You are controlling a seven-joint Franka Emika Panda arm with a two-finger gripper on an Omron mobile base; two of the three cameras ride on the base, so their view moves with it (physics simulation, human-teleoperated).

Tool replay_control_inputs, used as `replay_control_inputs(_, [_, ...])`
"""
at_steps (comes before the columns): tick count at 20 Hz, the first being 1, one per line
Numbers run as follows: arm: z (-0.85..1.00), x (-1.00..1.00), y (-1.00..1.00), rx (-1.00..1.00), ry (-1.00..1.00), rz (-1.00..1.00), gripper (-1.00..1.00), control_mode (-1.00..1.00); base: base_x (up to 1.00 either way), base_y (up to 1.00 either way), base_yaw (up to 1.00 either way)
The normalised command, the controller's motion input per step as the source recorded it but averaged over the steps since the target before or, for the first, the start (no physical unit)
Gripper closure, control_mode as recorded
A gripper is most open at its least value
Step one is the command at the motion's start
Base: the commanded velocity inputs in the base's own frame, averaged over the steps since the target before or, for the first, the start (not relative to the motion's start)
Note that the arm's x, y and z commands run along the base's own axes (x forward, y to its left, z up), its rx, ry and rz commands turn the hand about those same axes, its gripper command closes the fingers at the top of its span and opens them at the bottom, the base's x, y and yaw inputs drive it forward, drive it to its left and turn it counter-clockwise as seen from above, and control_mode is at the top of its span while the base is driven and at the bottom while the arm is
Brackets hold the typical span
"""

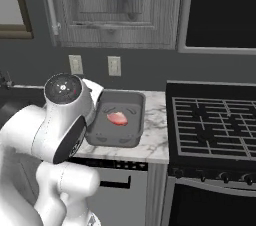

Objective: Place one sweet potato and one steak in each tupperware on the nearby counter, to pack two identical lunches.

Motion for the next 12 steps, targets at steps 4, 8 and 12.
replay_control_inputs(4, [0.92, -0.4, 0.0, -0.01, 0.03, 0.05, -1.0, -1.0, 0.0, 0.0, 0.0])
replay_control_inputs(8, [0.06, 0.0, 0.0, -0.01, 0.03, 0.02, -1.0, 1.0, -0.02, -0.01, 0.08])
replay_control_inputs(12, [0.0, 0.0, 0.0, 0.0, 0.0, 0.0, -1.0, 1.0, -0.69, -0.13, 0.08])
